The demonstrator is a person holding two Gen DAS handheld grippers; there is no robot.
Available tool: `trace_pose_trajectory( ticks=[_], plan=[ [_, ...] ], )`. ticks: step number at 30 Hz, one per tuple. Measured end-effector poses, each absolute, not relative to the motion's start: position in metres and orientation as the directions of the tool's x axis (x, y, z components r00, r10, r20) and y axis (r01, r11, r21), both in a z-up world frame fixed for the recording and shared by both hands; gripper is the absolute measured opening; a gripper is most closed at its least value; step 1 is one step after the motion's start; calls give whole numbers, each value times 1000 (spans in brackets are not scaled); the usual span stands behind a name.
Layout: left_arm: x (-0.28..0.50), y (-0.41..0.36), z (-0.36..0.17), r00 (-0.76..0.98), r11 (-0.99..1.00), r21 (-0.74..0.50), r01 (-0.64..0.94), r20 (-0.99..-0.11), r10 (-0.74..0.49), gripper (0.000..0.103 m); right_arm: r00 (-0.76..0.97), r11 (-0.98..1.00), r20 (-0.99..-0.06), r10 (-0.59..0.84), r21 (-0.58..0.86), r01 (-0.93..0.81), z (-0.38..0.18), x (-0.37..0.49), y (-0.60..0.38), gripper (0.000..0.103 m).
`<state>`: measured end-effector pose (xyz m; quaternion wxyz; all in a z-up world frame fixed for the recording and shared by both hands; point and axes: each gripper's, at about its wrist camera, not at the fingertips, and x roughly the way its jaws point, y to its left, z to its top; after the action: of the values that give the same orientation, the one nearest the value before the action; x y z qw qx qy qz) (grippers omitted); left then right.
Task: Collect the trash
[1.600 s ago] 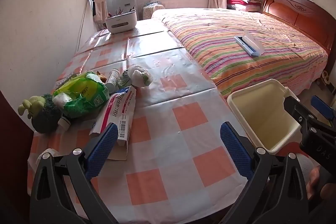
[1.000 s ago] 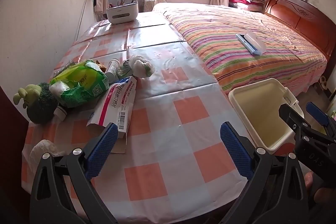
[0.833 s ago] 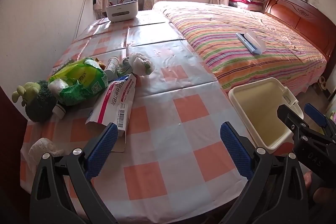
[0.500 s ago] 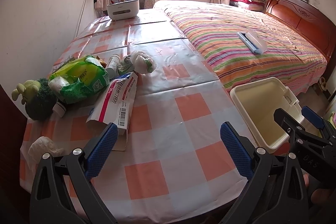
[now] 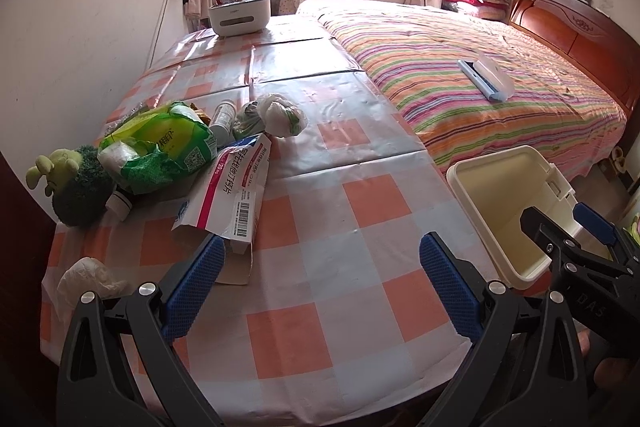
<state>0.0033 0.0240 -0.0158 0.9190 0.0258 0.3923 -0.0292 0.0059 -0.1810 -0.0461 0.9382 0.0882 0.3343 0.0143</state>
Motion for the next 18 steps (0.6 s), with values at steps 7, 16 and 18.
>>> trace_pose_trajectory(
  ticks=[7, 16, 18],
  plan=[
    [2, 30, -15, 694, 998, 30, 61, -719, -21, 97, 771, 985, -629, 95, 171, 18, -46, 7, -175, 96],
    [1, 36, -15, 692, 998, 26, 50, -722, -15, 97, 765, 987, -636, 102, 163, 4, -47, 9, -167, 96],
    [1, 38, -15, 692, 999, 24, 47, -722, -15, 97, 764, 987, -637, 103, 162, 1, -47, 9, -165, 96]
  ],
)
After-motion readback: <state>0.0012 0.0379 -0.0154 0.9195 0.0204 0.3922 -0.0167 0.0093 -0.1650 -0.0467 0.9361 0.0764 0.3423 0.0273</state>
